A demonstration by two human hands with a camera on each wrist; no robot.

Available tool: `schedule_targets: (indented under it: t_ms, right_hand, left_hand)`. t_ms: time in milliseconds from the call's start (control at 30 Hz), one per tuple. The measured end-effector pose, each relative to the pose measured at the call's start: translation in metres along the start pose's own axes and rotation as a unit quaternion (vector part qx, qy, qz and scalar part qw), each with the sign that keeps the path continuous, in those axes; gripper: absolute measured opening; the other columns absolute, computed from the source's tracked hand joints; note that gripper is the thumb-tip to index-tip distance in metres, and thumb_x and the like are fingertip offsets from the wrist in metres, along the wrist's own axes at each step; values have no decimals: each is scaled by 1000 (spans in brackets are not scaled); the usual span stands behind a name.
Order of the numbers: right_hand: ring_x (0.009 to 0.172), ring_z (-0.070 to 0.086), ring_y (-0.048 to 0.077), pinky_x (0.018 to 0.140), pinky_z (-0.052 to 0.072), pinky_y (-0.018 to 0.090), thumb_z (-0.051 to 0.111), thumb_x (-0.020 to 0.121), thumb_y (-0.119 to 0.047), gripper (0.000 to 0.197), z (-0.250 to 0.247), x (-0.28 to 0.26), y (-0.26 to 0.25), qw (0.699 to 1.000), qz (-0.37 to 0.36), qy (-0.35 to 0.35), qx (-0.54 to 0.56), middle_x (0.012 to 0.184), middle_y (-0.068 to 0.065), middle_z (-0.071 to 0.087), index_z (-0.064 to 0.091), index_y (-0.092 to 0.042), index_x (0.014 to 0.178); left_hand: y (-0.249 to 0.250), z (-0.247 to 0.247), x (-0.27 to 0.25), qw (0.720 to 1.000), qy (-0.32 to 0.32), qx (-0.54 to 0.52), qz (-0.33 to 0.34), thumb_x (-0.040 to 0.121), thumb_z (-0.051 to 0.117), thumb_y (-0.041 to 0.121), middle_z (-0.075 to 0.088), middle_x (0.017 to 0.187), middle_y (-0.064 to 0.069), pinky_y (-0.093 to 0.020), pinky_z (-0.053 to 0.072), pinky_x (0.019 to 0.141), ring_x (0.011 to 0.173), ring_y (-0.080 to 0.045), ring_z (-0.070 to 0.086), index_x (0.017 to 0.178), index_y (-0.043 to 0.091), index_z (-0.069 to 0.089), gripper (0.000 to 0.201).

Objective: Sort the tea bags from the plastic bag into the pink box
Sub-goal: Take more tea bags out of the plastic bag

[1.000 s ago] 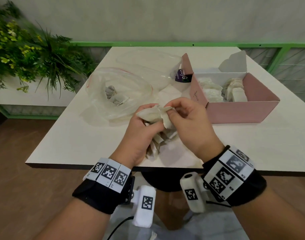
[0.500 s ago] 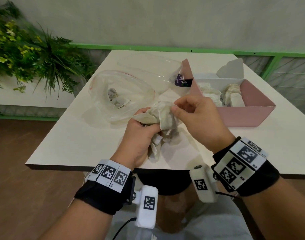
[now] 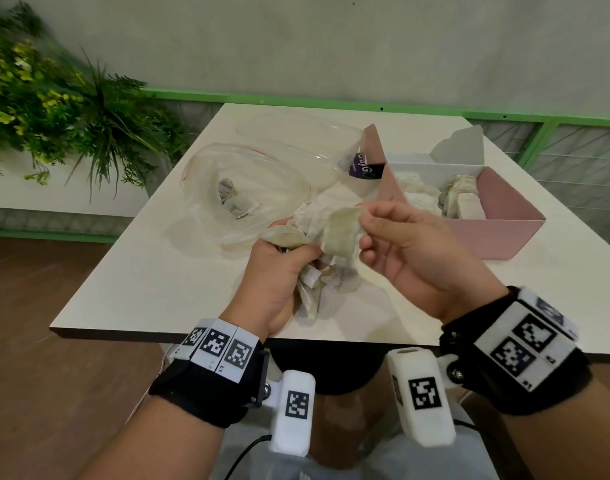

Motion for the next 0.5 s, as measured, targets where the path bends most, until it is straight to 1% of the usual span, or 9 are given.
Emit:
schedule_targets:
  t_ms: [33,100,133,167,233,300,367,433,500]
  right_hand:
    - [58,57,13,52,50,23,61,91,2,14,3,0,6,1000,9,1,1,73,8,60,65,-3,104]
    - [59,59,14,53,51,24,61,93,3,22,5,2,14,1000,16,8,-2,75,8,62,64,0,115]
    - [59,59,15,54,51,24,61,93,3,25,6,2,16,1000,14,13,-3,76,9,62,63,1,118]
    - [60,60,15,55,52,25,62,93,3,26,7,4,17,1000,10,21,-6,78,10,63,63,1,119]
    - [61,61,16,57,54,26,62,93,4,26,6,6,17,999,-4,45,-18,80,11,63,62,1,120]
    - [61,62,17,59,56,27,62,94,5,26,4,9,16,997,-17,70,-23,79,11,63,62,0,119]
    - [60,63,16,59,57,28,61,95,5,25,1,11,14,995,-25,94,-27,78,11,62,61,-1,119]
    - [59,62,16,58,55,28,61,95,4,23,-2,12,15,993,-20,112,-39,81,11,63,61,-2,117]
    - [61,60,14,56,50,28,64,94,-1,20,-4,12,15,988,-5,120,-102,88,9,65,62,-7,113]
  left_hand:
    - [1,1,0,1000,-3,-3,4,78,71,-6,70,101,-27,-53,54,84,84,-30,69,120,-6,63,43]
    - [0,1,-1,1000,-2,-13,1,79,69,-4,68,110,-35,-59,53,90,94,-37,67,120,-6,65,41]
    - [-1,-1,-1,1000,4,-19,-3,82,69,-3,68,110,-36,-59,54,91,95,-39,67,118,-6,66,37]
    - [-2,-2,-2,1000,12,-24,-6,86,68,-2,70,107,-33,-57,55,90,95,-40,68,116,-6,68,30]
    - [-2,-4,-1,999,28,-28,-11,95,66,5,75,106,-22,-48,59,85,92,-33,72,113,0,71,19]
    - [-1,-2,-1,999,22,-36,-15,99,65,17,76,111,-18,-41,62,79,93,-28,74,116,3,70,23]
    - [1,0,-1,999,11,-37,-12,98,66,23,76,111,-18,-38,62,73,92,-27,75,116,3,70,28]
    - [1,1,-2,999,-1,-36,-7,95,68,15,77,104,-18,-38,63,72,87,-26,75,111,1,71,22]
    - [-2,0,-1,999,-3,-34,-6,91,68,2,77,99,-19,-42,63,76,86,-29,75,106,-3,71,15]
Point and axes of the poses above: each hand's wrist, its own x-axis towards the middle knuckle, its own z-axis out of the palm, y = z × x, the point moved 9 cm from there along x, towards the middle knuckle
